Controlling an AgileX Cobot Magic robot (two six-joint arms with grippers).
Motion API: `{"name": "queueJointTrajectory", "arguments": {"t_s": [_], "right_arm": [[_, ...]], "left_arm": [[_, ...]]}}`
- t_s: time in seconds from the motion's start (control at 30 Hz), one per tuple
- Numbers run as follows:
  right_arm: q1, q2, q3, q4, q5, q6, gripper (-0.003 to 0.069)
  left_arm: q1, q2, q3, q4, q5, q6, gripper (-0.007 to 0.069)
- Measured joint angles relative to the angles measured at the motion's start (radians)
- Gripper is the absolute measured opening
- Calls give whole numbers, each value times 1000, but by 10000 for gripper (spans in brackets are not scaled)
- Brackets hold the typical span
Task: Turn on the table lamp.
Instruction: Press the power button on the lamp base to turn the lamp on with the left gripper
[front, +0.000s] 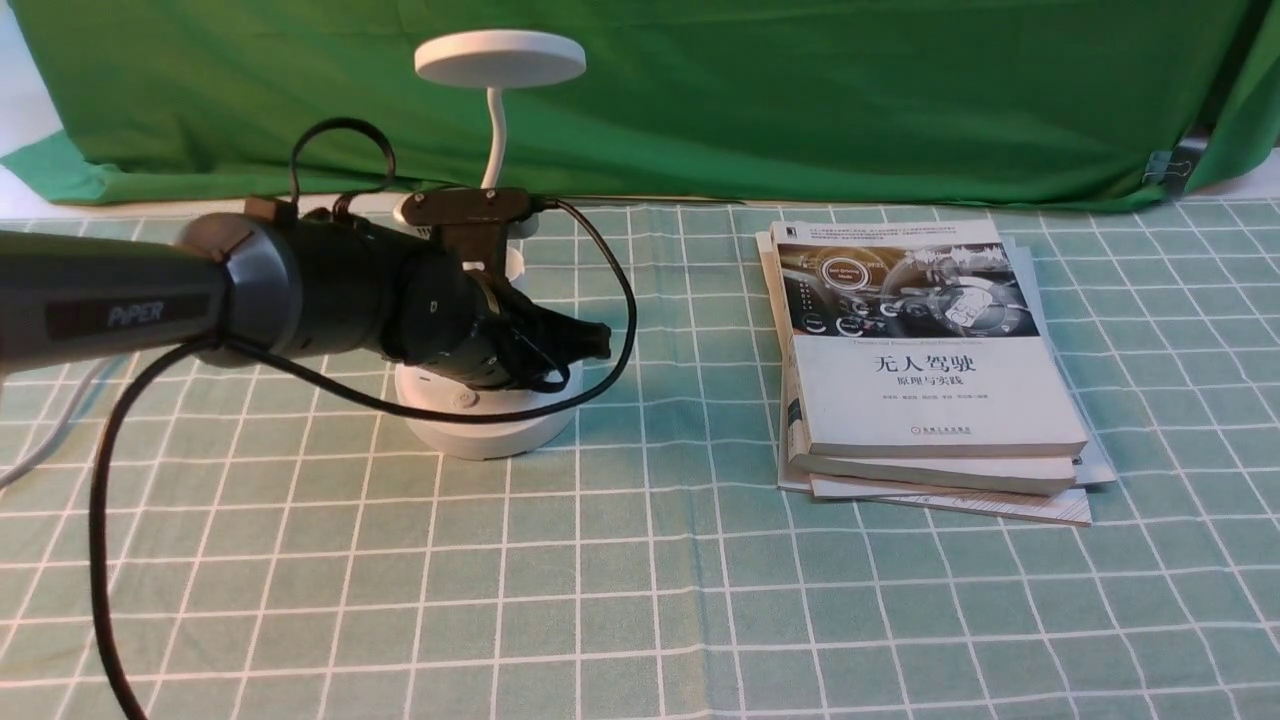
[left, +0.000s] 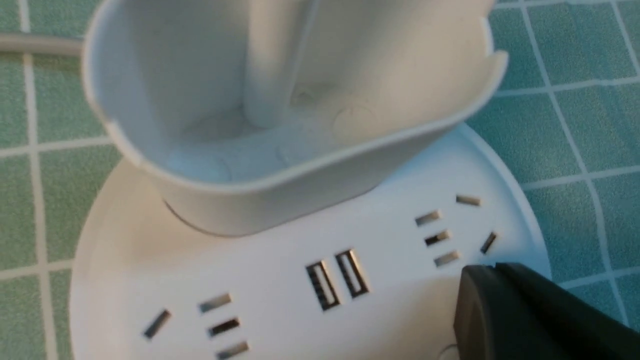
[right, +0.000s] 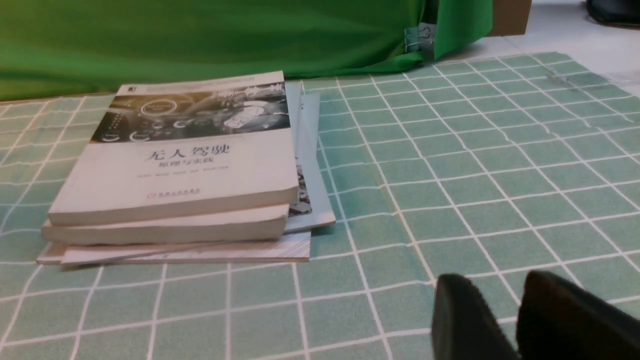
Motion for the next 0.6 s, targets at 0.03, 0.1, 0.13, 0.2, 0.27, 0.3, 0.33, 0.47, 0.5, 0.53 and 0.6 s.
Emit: {"name": "queueJointTrajectory", "arguments": {"t_s": [0.03,0.1,0.13,0.2,0.27,0.3,0.33,0.47,0.5,0.53,0.6], "right_arm": [[0,0,0,0,0,0,238],[0,0,0,0,0,0,238],[0,0,0,0,0,0,238],[0,0,0,0,0,0,238],[0,0,0,0,0,0,238],[0,0,0,0,0,0,238],[0,0,0,0,0,0,238],[0,0,0,0,0,0,238],[0,0,0,0,0,0,238],[0,0,0,0,0,0,238],[0,0,0,0,0,0,238]], "left_arm": [[0,-11,-1,7,15,0,21],[0,-22,-1,14,24,0,21],[0,-39,-2,24,30,0,21],[0,-54,-5,24,34,0,21],[0,-57,-6,37,34,0,21],[0,-57,-6,43,34,0,21],[0,-54,-6,48,35,0,21],[0,-37,-6,56,50,0,21],[0,-29,-6,56,60,0,21],[0,-26,-6,56,62,0,21],[0,-14,-4,58,74,-3,21]]}}
